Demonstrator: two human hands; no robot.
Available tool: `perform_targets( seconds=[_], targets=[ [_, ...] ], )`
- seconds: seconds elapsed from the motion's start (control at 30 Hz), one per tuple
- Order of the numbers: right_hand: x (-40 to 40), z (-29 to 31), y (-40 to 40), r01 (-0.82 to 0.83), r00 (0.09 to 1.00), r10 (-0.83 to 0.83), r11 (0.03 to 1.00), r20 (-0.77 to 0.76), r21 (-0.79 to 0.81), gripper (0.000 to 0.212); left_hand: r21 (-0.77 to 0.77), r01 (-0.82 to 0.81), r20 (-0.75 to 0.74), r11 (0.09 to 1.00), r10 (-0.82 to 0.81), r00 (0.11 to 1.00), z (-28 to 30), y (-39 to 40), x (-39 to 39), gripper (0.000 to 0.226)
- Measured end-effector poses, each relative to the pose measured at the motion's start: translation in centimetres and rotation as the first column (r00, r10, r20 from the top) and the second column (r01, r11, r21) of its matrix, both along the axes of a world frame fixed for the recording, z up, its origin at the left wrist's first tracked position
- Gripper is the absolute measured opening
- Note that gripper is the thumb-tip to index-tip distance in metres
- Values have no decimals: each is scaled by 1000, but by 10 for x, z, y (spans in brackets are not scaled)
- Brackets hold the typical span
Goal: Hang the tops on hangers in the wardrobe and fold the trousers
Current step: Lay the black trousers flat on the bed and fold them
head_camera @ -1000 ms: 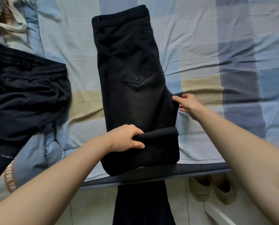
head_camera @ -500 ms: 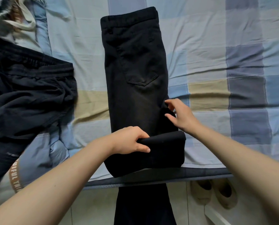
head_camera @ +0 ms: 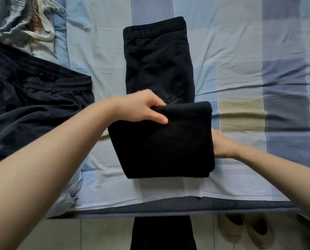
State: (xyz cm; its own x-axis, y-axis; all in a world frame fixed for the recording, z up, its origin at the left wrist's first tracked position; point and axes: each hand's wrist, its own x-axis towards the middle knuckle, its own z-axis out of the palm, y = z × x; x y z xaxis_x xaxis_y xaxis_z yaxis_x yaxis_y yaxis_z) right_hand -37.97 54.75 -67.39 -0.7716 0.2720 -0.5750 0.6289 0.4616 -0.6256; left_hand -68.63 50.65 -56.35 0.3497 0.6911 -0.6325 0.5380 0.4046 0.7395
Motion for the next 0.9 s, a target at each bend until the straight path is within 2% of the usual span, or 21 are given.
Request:
perform_targets(
  seconds=[0.03,0.07,0.13,0.17,0.2,0.27,0.3,0.4,0.43,0.5,0.53,0.6,0.67,0.77,0.9],
  targets=[
    [0,0,1,182,981,-190,969,-35,-169,21,63,-18,-45,998,21,999,-1,23,-11,10],
    [-3,-3,7,340,934,-358,890,-6,-303,25,144,-23,-119,989,40,992,-4,47,-22,8],
    [-7,-13,17,594,790,-597,691,139,-413,23,315,-23,-306,949,124,944,-16,92,-38,13],
    [-8,-17,20,678,718,-663,597,212,-428,21,388,-40,-374,921,197,906,-24,109,-43,20],
    [-11,-21,22,734,651,-715,508,256,-450,29,431,-77,-408,899,270,872,-31,121,-46,31],
    [-15,-27,21,793,558,-762,372,329,-482,53,391,-167,-427,905,338,839,-46,127,-49,59],
    [-17,-28,21,810,536,-764,346,359,-474,55,342,-206,-436,917,349,830,-55,119,-48,69],
    [-23,-19,21,808,564,-744,406,359,-426,50,310,-374,-405,874,478,779,-80,62,-35,73],
    [-26,-17,23,808,570,-746,433,345,-400,49,339,-453,-399,825,562,725,-88,38,-29,73],
    [-33,-12,26,836,534,-791,441,299,-326,46,358,-645,-382,675,737,558,-101,-9,-13,72],
    [-36,-12,28,855,500,-831,427,246,-294,43,302,-745,-362,594,795,487,-108,-27,-7,70],
    [-40,-12,30,853,490,-865,449,111,-265,42,52,-897,-302,439,863,405,-117,-54,4,65],
    [-44,-13,29,821,515,-856,477,47,-313,47,-110,-926,-249,361,892,378,-126,-70,10,55],
    [-49,-16,22,808,508,-859,447,69,-384,63,-145,-942,-196,302,925,326,-131,-78,6,38],
    [-52,-19,14,809,483,-876,441,12,-389,55,-213,-937,-98,276,948,301,-131,-81,3,34]
  ],
)
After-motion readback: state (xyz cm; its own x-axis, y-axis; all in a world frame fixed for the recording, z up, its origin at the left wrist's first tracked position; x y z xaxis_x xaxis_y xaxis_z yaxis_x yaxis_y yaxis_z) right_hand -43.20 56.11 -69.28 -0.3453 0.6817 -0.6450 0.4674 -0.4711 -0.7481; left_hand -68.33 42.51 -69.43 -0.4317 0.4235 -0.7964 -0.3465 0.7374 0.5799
